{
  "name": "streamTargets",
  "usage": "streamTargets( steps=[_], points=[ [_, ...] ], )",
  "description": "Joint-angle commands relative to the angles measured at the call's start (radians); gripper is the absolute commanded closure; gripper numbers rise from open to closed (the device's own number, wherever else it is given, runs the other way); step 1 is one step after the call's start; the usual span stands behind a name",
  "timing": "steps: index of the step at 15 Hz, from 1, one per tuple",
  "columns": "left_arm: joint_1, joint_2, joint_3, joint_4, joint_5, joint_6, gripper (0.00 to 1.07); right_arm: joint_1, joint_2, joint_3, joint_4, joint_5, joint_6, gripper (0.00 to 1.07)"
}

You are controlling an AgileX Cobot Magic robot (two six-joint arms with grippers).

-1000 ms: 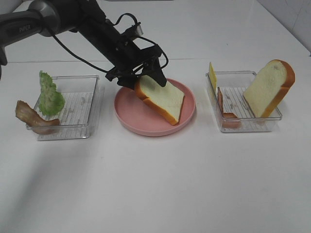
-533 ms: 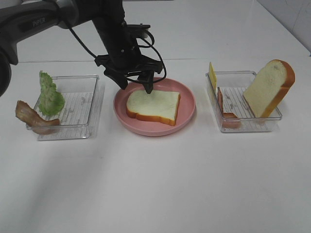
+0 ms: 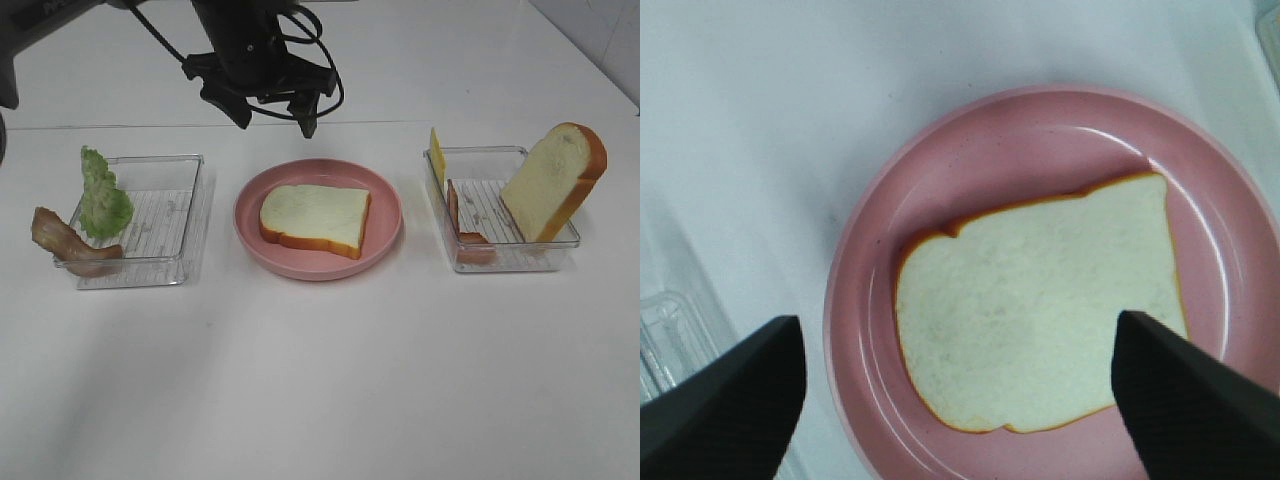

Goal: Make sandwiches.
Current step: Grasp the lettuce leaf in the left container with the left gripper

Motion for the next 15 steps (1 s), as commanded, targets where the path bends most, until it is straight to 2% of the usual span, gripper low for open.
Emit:
streamTargets(
  steps=[1, 4, 7, 12, 15],
  points=[
    [0.044, -0.041, -0.003, -0.010, 0.075, -0.012, 0.27, -0.005, -0.014, 0.003, 0.000, -0.009, -0.005, 0.32],
    [0.124, -0.089, 0.001, -0.075, 0.075, -0.010, 0.27, -0.005, -0.014, 0.003, 0.000, -0.009, -0.005, 0.32],
    [0.187, -0.147, 0.010, -0.069, 0.075, -0.008, 0.27, -0.005, -0.014, 0.003, 0.000, -0.009, -0.005, 0.32],
    [0.252, -0.292, 0.236, 0.004, 0.075, -0.003, 0.27, -0.005, -0.014, 0.003, -0.001, -0.009, -0.005, 0.32],
    [0.287, -0.340, 0.304, 0.004, 0.075, -0.003, 0.27, -0.005, -0.014, 0.003, -0.001, -0.009, -0.005, 0.32]
  ],
)
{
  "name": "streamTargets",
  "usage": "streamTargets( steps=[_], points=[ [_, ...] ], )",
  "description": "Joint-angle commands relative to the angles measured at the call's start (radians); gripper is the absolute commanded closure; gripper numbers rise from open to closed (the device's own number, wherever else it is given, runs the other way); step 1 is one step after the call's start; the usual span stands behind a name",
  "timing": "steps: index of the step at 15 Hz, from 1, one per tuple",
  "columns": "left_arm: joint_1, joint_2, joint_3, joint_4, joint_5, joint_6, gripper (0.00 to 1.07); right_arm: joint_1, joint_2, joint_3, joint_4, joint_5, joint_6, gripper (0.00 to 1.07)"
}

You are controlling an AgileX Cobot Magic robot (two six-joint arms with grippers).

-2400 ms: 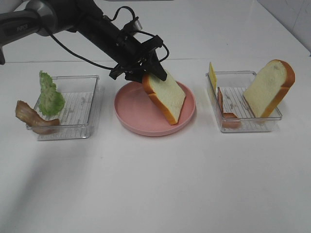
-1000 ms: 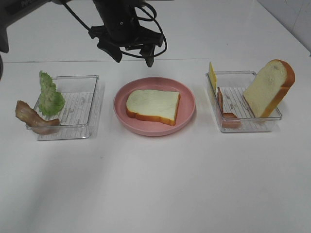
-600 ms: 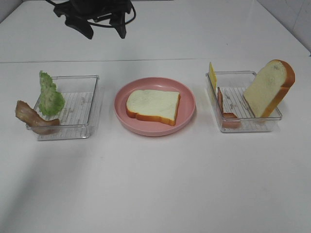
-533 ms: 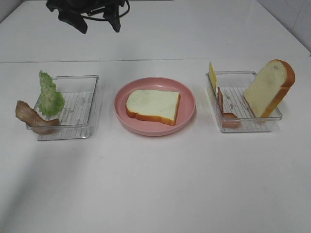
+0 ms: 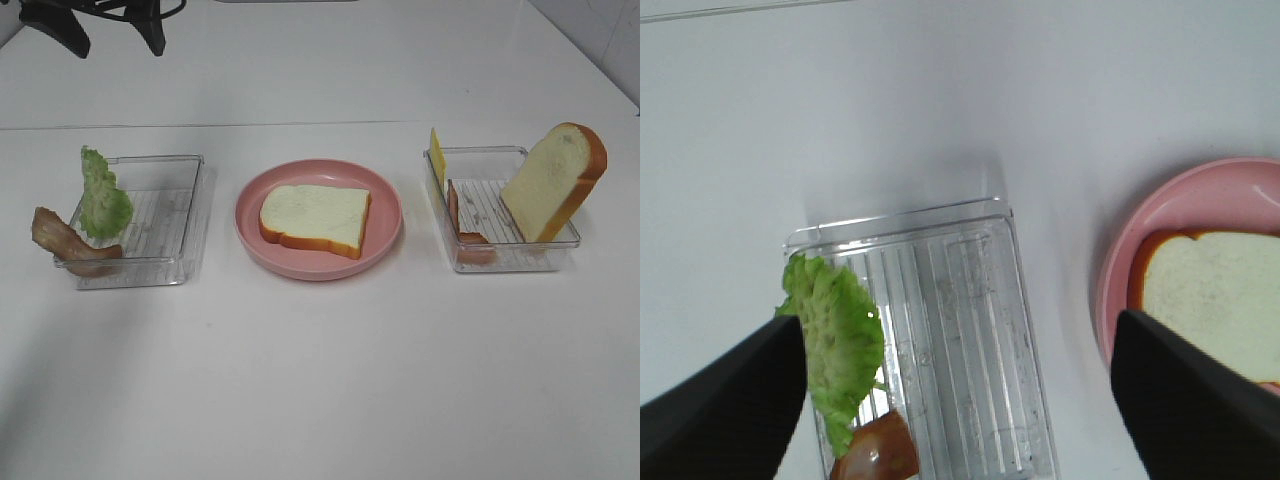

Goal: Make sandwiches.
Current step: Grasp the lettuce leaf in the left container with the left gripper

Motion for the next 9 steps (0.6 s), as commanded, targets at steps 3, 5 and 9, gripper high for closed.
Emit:
streamTargets(
  steps=[3, 5, 9],
  points=[
    [0.081, -0.064, 0.147, 0.000, 0.069, 0.001, 0.27, -0.005, -0.014, 0.003, -0.001, -0.009, -0.005, 0.32],
    [0.106, -0.064, 0.219, 0.000, 0.069, 0.001, 0.27, -0.005, -0.014, 0.003, -0.001, -0.009, -0.005, 0.32],
    [0.106, -0.012, 0.260, 0.034, 0.069, 0.020, 0.29, -0.005, -0.014, 0.003, -0.001, -0.009, -0.005, 0.32]
  ],
)
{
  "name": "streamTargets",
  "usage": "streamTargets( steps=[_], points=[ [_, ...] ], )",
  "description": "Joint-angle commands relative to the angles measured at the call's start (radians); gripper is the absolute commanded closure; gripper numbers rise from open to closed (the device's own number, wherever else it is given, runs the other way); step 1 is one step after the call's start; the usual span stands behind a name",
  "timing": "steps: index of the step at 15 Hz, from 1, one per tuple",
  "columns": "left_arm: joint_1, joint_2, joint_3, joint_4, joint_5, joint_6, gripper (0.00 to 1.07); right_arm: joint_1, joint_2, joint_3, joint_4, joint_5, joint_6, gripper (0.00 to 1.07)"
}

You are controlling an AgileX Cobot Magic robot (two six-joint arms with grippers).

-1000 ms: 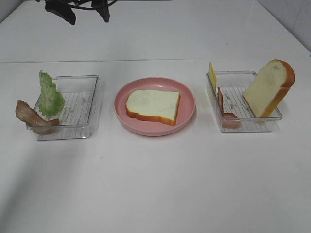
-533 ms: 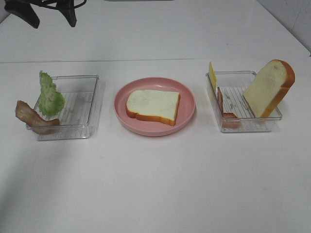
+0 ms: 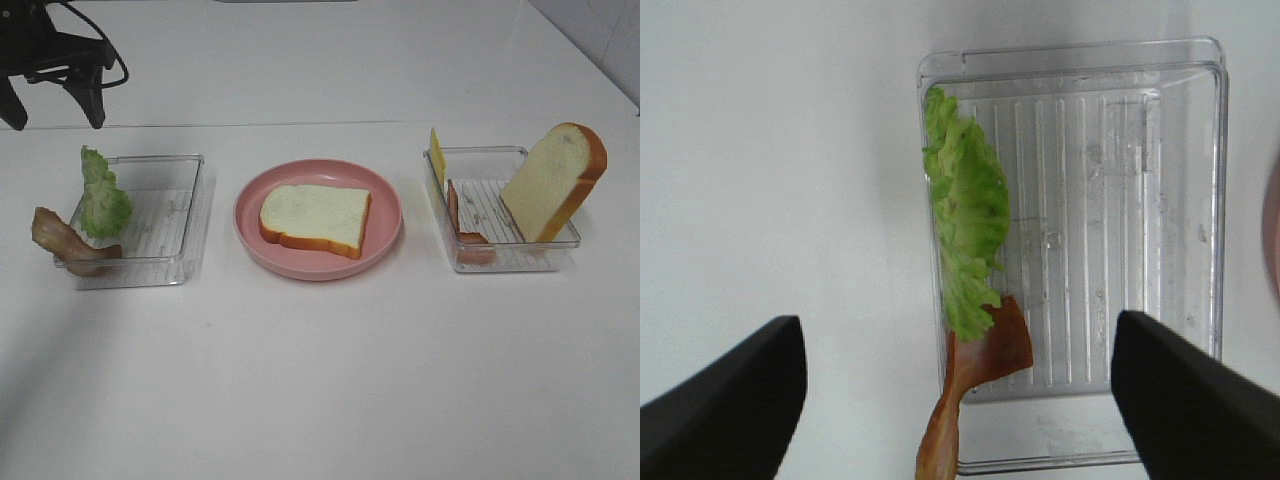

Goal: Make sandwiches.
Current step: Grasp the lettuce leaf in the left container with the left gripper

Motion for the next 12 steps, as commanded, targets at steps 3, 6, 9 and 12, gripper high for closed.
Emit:
streamTargets(
  steps=[3, 6, 9, 12],
  points=[
    [-0.002, 0.066, 0.007, 0.021, 0.066, 0.001, 0.33, -0.005, -0.014, 0.003, -0.001, -0.009, -0.005, 0.32],
    [-0.003, 0.108, 0.007, 0.020, 0.023, -0.003, 0.33, -0.005, -0.014, 0.003, -0.001, -0.009, -0.005, 0.32],
    [-0.003, 0.136, 0.007, 0.019, -0.002, -0.003, 0.33, -0.005, -0.014, 0.003, -0.001, -0.009, -0.005, 0.32],
    [-0.003, 0.171, 0.007, 0.021, -0.003, -0.003, 0.33, -0.005, -0.014, 0.003, -0.001, -0.009, -0.005, 0.32]
  ],
)
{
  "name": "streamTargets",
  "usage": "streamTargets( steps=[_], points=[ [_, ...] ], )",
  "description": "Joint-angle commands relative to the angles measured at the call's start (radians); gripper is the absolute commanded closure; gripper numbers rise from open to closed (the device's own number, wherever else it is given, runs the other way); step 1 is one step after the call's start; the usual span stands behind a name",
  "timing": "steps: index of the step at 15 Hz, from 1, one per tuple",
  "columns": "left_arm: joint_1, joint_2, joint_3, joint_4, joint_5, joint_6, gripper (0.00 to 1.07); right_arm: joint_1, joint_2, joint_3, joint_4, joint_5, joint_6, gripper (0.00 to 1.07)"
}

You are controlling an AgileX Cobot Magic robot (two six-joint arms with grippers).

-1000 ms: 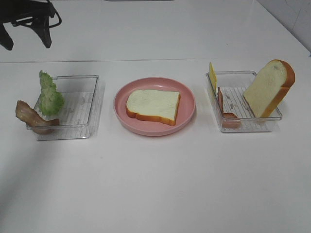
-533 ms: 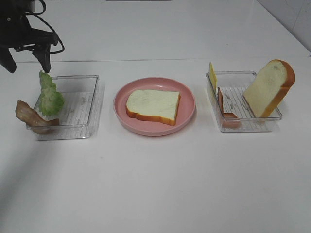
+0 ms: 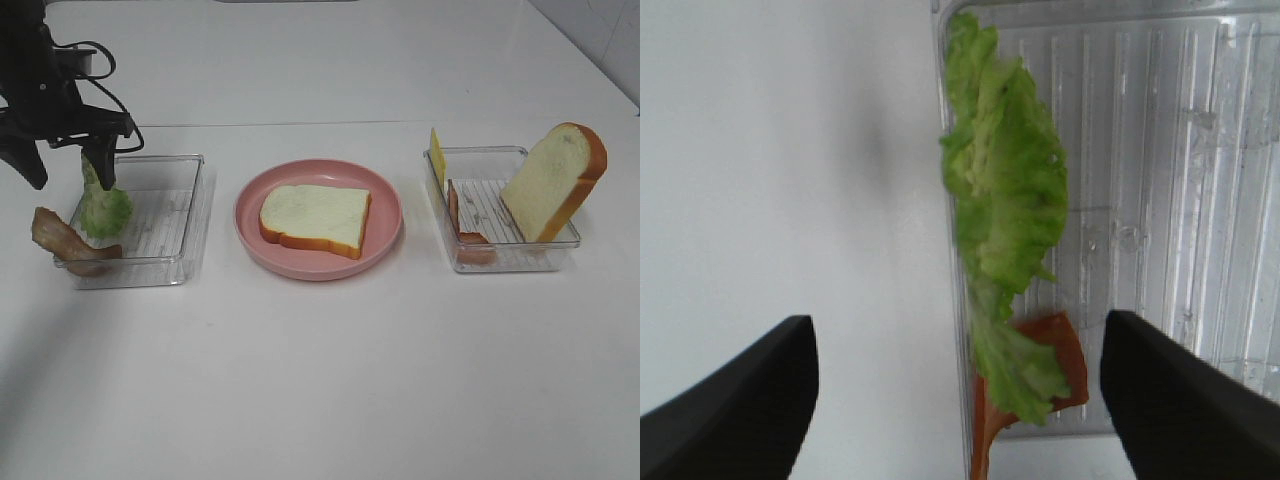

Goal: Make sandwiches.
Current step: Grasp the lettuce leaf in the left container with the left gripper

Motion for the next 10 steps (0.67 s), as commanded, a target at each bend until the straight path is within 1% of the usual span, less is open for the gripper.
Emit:
streamTargets(
  steps=[1, 2, 5, 8, 10],
  points=[
    [-0.003, 0.017, 0.007, -0.001, -0.003, -0.003, 0.33, -0.005, -0.014, 0.003, -0.001, -0.009, -0.005, 0.32],
    [-0.003, 0.017, 0.007, -0.001, -0.004, -0.003, 0.35, -0.005, -0.014, 0.003, -0.001, -0.009, -0.005, 0.32],
    [-0.003, 0.017, 0.007, 0.022, -0.029, -0.003, 0.48, -0.005, -0.014, 0.003, -0.001, -0.009, -0.005, 0.32],
    [-0.003, 0.017, 0.007, 0.025, -0.044, -0.003, 0.59, -0.005, -0.014, 0.003, -0.001, -0.009, -0.005, 0.32],
    [-0.003, 0.017, 0.007, 0.025, -0.064, -0.002, 0.71, -0.005, -0.014, 0.003, -0.001, -0.009, -0.005, 0.32]
  ],
)
